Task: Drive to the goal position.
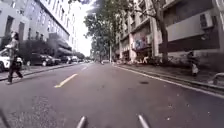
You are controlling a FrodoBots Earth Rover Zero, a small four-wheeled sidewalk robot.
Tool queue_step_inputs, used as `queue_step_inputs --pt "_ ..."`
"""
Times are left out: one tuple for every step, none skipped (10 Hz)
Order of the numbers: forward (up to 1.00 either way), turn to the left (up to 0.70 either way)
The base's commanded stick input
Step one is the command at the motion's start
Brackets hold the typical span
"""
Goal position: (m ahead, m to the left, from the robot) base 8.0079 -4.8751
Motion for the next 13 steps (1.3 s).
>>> queue_step_inputs --pt "0.7 0.0" --pt "0.7 0.0" --pt "0.7 0.0" --pt "0.7 0.0" --pt "0.7 0.0" --pt "0.7 0.0" --pt "0.7 0.0" --pt "0.7 0.0" --pt "0.7 0.0" --pt "0.7 0.0" --pt "0.7 0.0" --pt "0.7 0.0" --pt "0.7 0.0"
